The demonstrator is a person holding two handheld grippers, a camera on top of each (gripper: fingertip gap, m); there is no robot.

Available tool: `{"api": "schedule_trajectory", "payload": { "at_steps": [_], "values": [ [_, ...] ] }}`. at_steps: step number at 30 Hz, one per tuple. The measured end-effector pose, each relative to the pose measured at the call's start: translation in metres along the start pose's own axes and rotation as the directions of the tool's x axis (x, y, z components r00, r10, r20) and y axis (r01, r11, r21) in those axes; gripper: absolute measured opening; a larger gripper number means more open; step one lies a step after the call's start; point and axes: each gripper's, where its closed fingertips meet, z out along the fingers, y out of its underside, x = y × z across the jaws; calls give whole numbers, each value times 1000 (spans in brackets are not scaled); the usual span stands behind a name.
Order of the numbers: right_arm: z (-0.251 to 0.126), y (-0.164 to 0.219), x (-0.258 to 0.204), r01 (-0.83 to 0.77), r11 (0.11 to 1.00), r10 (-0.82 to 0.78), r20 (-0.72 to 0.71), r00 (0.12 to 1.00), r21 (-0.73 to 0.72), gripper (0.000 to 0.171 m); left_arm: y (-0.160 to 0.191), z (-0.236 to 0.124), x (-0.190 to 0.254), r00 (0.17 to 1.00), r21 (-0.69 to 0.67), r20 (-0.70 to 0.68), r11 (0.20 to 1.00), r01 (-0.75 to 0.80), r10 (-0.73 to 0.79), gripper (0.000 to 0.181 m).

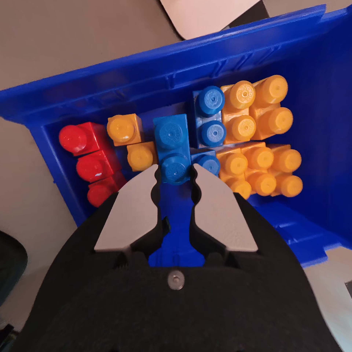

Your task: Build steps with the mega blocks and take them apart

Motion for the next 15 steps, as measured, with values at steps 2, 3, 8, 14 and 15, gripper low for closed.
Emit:
{"api": "schedule_trajectory", "payload": {
  "at_steps": [2, 3, 8, 14, 15],
  "values": [
    [10, -4, 0, -5, 1000, 5, 16, 1000, -10, 29, 1, 0, 0, 1000, -4, -3, 1000, -1, 1, 0],
    [14, -6, 0, -4, 1000, 4, 21, 1000, -15, 29, 1, 0, 0, 1000, -6, -2, 1000, -3, 3, 0],
    [32, -9, -2, 18, 999, -17, 29, 999, -44, 29, 3, -1, -1, 1000, -23, -12, 999, -23, 22, 0],
    [34, -10, 3, 24, 999, -25, -13, 1000, -49, 30, 1, -4, -6, 1000, -18, -4, 1000, -20, 20, 0],
    [32, -11, 3, 26, 999, -27, -17, 999, -41, 30, 1, -4, -7, 1000, -18, -3, 1000, -21, 21, 0]
  ]
}}
